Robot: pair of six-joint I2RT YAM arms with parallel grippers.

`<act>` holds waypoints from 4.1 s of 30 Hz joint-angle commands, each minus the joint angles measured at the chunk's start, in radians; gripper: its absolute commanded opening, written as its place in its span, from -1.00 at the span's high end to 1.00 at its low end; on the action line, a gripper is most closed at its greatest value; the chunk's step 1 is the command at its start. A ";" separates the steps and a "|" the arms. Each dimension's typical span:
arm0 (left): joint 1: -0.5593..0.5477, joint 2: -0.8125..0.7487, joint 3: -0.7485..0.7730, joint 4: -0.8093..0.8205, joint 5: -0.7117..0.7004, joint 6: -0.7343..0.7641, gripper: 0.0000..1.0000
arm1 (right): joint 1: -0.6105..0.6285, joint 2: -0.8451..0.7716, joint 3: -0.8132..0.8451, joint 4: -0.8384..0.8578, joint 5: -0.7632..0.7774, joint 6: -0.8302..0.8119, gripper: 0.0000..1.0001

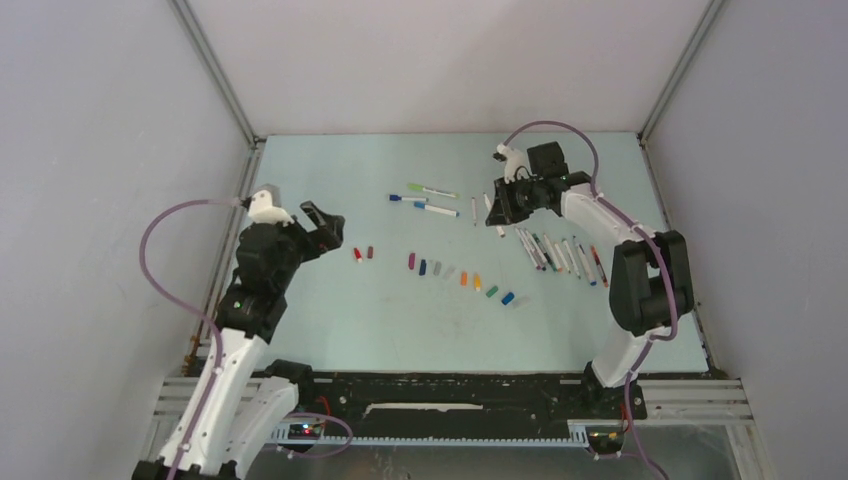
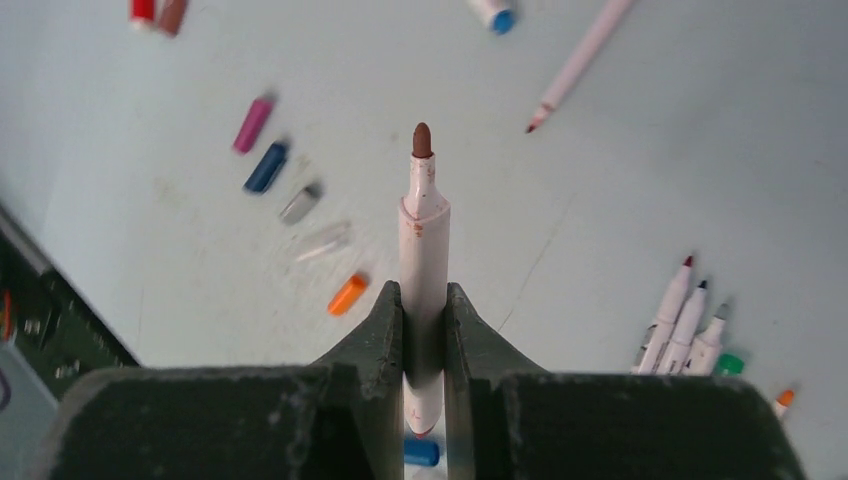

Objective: Open the pen caps
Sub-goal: Place the pen at the center of the board, then pick up the pen from the center of the board.

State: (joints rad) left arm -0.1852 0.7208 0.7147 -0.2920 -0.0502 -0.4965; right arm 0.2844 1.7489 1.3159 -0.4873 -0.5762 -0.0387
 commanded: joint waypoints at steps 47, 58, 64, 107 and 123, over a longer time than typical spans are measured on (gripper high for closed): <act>0.237 -0.019 0.037 -0.156 0.213 0.124 -0.99 | 0.037 0.509 0.503 -0.085 0.423 0.247 0.46; 0.240 -0.024 0.036 -0.155 0.214 0.124 -0.99 | 0.061 0.420 0.506 -0.080 0.367 0.153 0.46; 0.240 -0.026 0.036 -0.155 0.214 0.124 -1.00 | 0.098 0.425 0.557 -0.121 0.278 0.043 0.46; 0.255 0.001 0.032 -0.146 0.243 0.117 -0.99 | 0.259 0.826 1.074 -0.361 0.383 -0.367 0.31; 0.256 -0.003 0.032 -0.148 0.251 0.115 -0.99 | 0.269 0.767 0.954 -0.428 0.351 -0.438 0.79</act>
State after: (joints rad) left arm 0.0597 0.7223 0.7319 -0.4732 0.1753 -0.3763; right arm 0.5438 2.5732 2.3314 -0.8768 -0.2180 -0.4442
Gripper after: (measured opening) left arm 0.996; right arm 0.161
